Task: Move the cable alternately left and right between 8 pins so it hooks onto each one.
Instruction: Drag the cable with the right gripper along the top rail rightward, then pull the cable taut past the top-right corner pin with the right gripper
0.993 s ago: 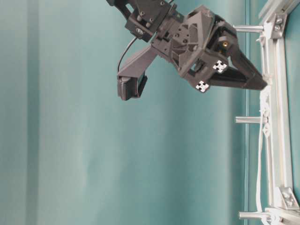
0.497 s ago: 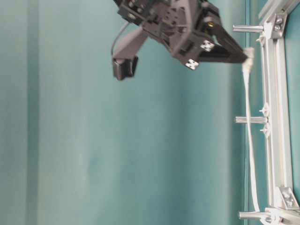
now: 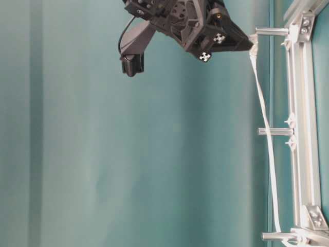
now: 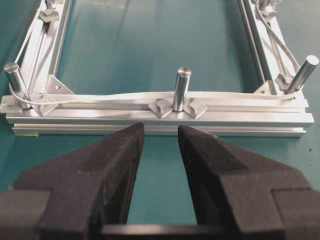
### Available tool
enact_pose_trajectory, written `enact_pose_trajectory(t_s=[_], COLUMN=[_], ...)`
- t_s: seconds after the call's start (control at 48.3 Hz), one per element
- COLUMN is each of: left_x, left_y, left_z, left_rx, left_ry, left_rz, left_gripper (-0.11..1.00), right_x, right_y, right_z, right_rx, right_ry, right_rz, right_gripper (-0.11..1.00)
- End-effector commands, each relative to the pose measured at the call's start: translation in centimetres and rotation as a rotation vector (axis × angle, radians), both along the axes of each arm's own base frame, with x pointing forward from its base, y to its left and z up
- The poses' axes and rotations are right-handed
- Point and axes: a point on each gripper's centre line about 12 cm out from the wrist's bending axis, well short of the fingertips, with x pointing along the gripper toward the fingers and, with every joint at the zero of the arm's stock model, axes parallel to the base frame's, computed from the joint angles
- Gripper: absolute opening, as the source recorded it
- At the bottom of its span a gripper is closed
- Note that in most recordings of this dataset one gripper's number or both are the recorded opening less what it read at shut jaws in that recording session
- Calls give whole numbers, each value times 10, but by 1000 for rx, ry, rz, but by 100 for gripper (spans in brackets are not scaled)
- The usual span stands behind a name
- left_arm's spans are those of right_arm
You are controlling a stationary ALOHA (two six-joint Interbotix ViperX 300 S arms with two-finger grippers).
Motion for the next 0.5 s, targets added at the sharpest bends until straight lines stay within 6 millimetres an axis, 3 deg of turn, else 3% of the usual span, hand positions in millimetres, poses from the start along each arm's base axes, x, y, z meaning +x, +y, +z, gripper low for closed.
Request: enact_pose_trajectory(t_s=[0.0,0.476], left_x=[2,2], left_y=[0,0], left_z=[4,4], left_rx=[0,0], left_ry=[-12,-12], left_rz=[0,0], left_gripper=[38,38], right_x=[-4,-13], right_y=[-8,-16], right_z=[13,14], right_rx=[-28,-87], right_ry=[-22,47], right_rz=[-15,-22], right_gripper=[10,10])
